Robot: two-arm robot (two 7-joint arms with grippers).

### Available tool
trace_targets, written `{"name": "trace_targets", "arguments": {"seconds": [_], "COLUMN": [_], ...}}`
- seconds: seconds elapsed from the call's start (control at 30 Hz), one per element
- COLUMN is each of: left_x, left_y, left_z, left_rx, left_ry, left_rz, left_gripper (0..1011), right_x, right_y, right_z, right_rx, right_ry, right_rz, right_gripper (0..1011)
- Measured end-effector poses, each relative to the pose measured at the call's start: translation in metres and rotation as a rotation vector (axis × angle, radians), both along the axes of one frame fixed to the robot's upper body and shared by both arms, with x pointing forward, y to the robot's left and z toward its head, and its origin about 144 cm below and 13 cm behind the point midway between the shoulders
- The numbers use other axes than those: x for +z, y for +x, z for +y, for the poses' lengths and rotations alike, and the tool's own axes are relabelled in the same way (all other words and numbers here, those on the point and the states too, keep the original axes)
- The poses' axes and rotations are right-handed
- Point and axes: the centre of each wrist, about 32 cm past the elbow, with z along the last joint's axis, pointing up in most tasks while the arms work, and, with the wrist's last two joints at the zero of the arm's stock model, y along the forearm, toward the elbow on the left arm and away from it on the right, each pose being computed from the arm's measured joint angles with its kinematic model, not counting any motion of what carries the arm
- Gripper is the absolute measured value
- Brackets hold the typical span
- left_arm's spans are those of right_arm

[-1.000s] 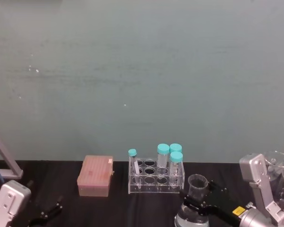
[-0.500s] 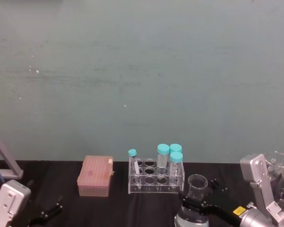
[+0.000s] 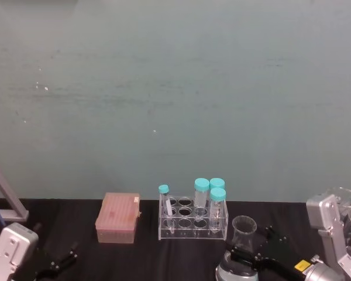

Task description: Pick up the beaker with the right gripper, shake it three times, and then put it down.

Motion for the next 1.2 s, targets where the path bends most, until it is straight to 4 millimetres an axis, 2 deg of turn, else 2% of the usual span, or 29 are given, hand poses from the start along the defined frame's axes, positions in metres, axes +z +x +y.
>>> {"name": "trace_targets", "arguments": {"seconds": [0.6,0.9,1.03,1.2], "left_x": [0.0,0.0,0.0,0.0], "left_y": [0.0,0.0,0.0,0.0], "left_z": [0.0,0.0,0.0,0.0], "left_rx": [0.0,0.0,0.0,0.0], "left_ry": [0.0,0.0,0.0,0.0], "left_rz": [0.0,0.0,0.0,0.0], "left_gripper": [1000,1000,1000,1000], "right_x": [0.013,0.018,0.012,0.004], "right_y": [-0.002,0.001,0.002,0.0], "right_z": [-0.01,-0.008,-0.009,-0.012], "right_rx": [0.046,-0.325,-0.431,-0.493], "right_ry": [0.207,-0.054,-0.16,-0.182], "right_rz": [-0.189,-0.319,-0.281,-0.192], "right_gripper": [1000,1000,1000,1000]}}
